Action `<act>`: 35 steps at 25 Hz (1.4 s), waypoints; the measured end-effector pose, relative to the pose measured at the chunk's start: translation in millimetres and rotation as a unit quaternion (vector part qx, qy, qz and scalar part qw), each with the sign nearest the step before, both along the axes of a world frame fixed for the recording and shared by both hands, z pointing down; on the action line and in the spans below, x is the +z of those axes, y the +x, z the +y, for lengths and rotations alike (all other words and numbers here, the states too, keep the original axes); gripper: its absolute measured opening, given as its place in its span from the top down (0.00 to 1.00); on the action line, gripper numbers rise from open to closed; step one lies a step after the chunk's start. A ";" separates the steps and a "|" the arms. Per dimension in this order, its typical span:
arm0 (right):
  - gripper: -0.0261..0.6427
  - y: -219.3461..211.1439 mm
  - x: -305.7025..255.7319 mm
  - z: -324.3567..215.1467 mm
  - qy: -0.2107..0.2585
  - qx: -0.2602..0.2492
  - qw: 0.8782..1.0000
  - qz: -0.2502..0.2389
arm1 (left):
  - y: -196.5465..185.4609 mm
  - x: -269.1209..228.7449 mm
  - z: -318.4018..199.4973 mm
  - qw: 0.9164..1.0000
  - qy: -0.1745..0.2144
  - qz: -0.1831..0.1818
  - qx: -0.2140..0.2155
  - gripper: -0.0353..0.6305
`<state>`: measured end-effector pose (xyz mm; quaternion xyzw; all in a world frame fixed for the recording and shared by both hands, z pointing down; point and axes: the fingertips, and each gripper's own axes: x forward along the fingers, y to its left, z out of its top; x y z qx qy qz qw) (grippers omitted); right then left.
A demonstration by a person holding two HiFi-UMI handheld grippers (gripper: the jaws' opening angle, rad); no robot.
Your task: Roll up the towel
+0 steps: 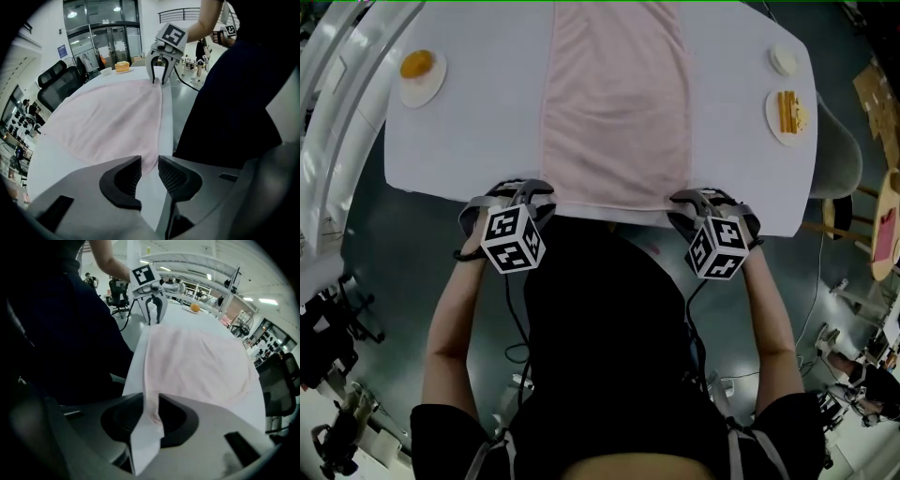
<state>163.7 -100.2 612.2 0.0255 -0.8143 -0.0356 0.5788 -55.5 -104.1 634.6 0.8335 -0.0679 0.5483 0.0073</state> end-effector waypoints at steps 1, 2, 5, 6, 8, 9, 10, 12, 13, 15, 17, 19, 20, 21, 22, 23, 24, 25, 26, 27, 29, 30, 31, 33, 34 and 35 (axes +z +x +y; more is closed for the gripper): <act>0.85 1.6 1.2 -2.4 0.007 0.005 1.000 0.000 | 0.4 1.6 0.4 1.000 -0.003 -0.005 0.003 0.77; 0.86 3.2 2.7 -4.0 0.010 0.009 1.000 0.001 | 1.0 2.5 0.5 1.000 -0.008 -0.006 0.003 0.77; 0.86 4.7 7.7 -2.0 0.007 0.012 1.000 0.004 | 0.5 3.5 1.5 1.000 -0.028 -0.002 -0.007 0.80; 0.86 4.9 8.4 -1.1 0.009 0.009 1.000 0.006 | 0.0 3.5 1.1 0.999 -0.030 -0.002 -0.010 0.82; 0.94 5.6 7.4 -1.4 0.018 0.012 1.000 0.005 | -0.4 3.5 -1.0 0.999 -0.028 -0.005 -0.018 0.87; 0.94 6.2 6.2 -1.5 0.020 0.018 1.000 0.002 | 0.3 3.2 -1.8 0.999 -0.028 -0.006 -0.021 0.87; 0.94 7.1 4.9 -1.5 0.019 0.025 1.000 -0.002 | 1.7 2.6 -2.3 0.999 -0.029 -0.006 -0.025 0.87; 0.94 9.9 2.5 -1.2 0.018 0.035 0.999 -0.006 | 4.8 0.1 -2.2 0.999 -0.025 -0.004 -0.028 0.88; 0.94 11.2 1.4 -0.8 0.018 0.037 0.999 -0.008 | 5.7 -1.6 -1.8 0.999 -0.021 -0.003 -0.029 0.88; 0.94 13.1 -1.4 1.0 0.017 0.039 0.999 -0.013 | 6.7 -6.2 0.1 0.999 -0.012 0.002 -0.033 0.88; 0.94 14.4 -5.1 4.7 0.014 0.040 0.999 -0.017 | 7.3 -10.9 5.3 0.999 -0.009 0.008 -0.041 0.88; 0.94 14.4 -8.9 8.6 0.015 0.037 0.999 -0.018 | 6.4 -14.1 13.6 0.999 -0.012 0.011 -0.047 0.88; 0.94 13.7 -10.7 10.2 0.017 0.035 0.999 -0.018 | 5.5 -15.2 17.9 0.999 -0.014 0.011 -0.049 0.88; 0.94 13.0 -12.2 12.0 0.018 0.034 0.999 -0.019 | 4.6 -16.1 21.9 0.999 -0.014 0.010 -0.050 0.88; 0.94 12.3 -13.4 14.2 0.019 0.033 0.999 -0.020 | 3.8 -17.0 25.5 0.998 -0.014 0.011 -0.052 0.88; 0.94 11.9 -14.2 16.8 0.020 0.031 0.999 -0.020 | 3.1 -17.9 28.7 0.998 -0.014 0.011 -0.054 0.88; 0.94 11.6 -14.8 19.8 0.019 0.029 0.999 -0.021 | 2.4 -18.7 31.6 0.998 -0.014 0.011 -0.056 0.88; 0.94 11.2 -15.4 22.9 0.019 0.026 0.999 -0.021 | 1.7 -19.4 34.5 0.998 -0.014 0.011 -0.056 0.88; 0.94 10.6 -16.2 26.2 0.019 0.023 0.999 -0.022 | 0.7 -20.1 37.7 0.998 -0.014 0.011 -0.056 0.88; 0.94 9.8 -17.3 29.8 0.017 0.021 0.999 -0.023 | -0.3 -20.9 41.3 0.998 -0.015 0.009 -0.053 0.88; 0.94 9.1 -19.8 38.0 0.012 0.017 0.999 -0.025 | -1.1 -22.4 50.1 0.999 -0.018 0.005 -0.047 0.88; 0.94 9.3 -20.8 42.7 0.007 0.014 1.000 -0.026 | -0.8 -23.2 55.0 0.999 -0.021 0.004 -0.044 0.88; 0.94 9.6 -21.3 48.0 0.003 0.010 1.000 -0.026 | -0.4 -23.9 60.3 0.999 -0.024 0.003 -0.042 0.88; 0.94 9.9 -21.2 60.7 -0.006 0.001 1.000 -0.022 | 0.0 -24.8 72.2 0.999 -0.031 0.004 -0.042 0.88; 0.94 10.0 -21.2 67.1 -0.011 -0.003 1.000 -0.020 | 0.1 -25.0 78.1 0.999 -0.034 0.004 -0.042 0.88; 0.94 9.9 -21.5 72.7 -0.017 -0.005 1.000 -0.020 | 0.0 -25.1 83.3 0.999 -0.035 0.003 -0.042 0.88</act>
